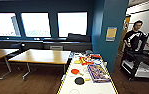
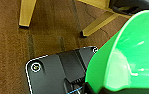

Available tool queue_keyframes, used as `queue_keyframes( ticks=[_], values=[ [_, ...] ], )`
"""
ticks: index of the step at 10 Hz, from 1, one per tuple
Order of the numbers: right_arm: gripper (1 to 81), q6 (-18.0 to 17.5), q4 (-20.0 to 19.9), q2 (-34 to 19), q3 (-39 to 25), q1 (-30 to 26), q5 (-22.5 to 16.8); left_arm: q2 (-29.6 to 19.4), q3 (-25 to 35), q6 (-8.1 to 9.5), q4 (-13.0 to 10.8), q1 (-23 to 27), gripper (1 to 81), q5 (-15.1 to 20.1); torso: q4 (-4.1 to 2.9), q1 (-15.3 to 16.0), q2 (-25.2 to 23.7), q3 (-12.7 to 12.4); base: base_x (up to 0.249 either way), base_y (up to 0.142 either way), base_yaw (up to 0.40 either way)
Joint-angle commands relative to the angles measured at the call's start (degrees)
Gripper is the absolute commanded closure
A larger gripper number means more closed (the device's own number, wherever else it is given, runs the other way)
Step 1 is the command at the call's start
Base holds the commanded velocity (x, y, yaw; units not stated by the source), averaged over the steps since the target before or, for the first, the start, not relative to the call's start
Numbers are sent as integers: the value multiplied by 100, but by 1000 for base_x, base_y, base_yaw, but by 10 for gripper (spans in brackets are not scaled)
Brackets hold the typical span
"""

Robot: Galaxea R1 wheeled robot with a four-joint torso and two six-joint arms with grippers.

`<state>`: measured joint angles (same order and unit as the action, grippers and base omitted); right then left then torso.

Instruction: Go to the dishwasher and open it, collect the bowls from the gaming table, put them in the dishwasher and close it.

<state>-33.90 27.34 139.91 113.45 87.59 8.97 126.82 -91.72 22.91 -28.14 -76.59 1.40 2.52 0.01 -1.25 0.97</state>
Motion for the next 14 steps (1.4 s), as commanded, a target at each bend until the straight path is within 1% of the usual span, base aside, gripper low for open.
queue_keyframes(
  ticks=[1, 5, 7, 9, 11, 14],
  values=[
    [811, 24, 140, -136, 27, -246, -150, -183, 75, -5, -60, 324, 811, 106, 0, -1, 0, 0, -78, 0, 0],
    [811, 15, 219, -48, 168, -175, -150, -16, -39, -5, -87, 307, 811, 115, 0, -1, -6, -4, -92, 0, 0],
    [811, 15, 219, 40, 326, -167, -150, 116, -197, -5, -166, 219, 811, 115, 0, -1, -6, -4, -99, 0, 0],
    [811, 24, 280, 74, 396, -167, -159, 143, -381, -14, -175, 88, 811, 106, 0, -1, -6, -4, -100, 0, 0],
    [811, 24, 359, 232, 756, -114, -238, 143, -434, -5, -307, -1, 811, 53, 0, -1, -6, -4, -105, 0, 0],
    [811, 24, 368, 250, 1249, 0, -264, 187, -575, -5, -333, -35, 811, 27, 0, -1, -9, -4, -105, 0, 0]
  ],
)
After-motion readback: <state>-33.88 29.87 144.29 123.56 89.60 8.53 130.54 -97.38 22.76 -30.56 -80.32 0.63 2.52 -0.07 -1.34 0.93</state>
